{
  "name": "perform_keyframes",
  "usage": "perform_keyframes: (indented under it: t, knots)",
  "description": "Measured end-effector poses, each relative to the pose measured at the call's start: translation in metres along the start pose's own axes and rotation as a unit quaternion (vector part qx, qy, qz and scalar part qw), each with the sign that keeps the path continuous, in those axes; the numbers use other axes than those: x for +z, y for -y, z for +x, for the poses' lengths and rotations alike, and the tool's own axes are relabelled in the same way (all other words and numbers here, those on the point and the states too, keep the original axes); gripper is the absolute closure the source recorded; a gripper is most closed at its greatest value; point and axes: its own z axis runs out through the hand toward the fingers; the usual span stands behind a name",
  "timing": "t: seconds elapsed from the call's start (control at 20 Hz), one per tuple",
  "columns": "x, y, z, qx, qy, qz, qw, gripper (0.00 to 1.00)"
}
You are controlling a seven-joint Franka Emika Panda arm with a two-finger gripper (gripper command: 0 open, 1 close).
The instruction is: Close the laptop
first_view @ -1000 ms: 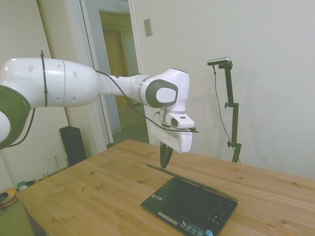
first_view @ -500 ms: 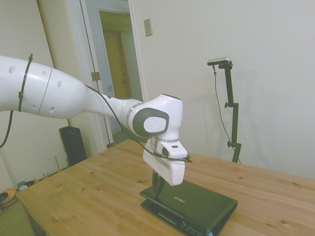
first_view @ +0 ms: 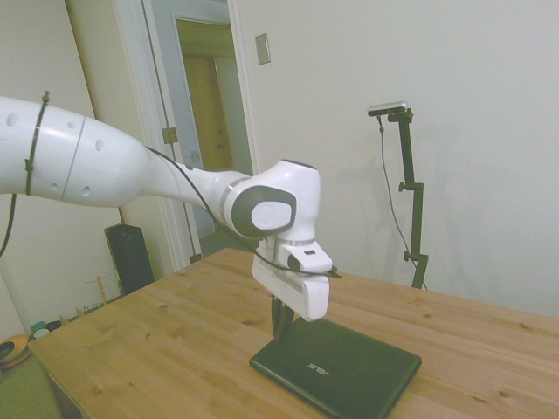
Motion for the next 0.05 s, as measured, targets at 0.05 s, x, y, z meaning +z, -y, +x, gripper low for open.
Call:
perform_keyframes:
  t: [0.05]
  knots:
    - [-0.0175, 0.0078, -0.0188, -0.017, -0.005, 0.012, 0.9998, 0.00]
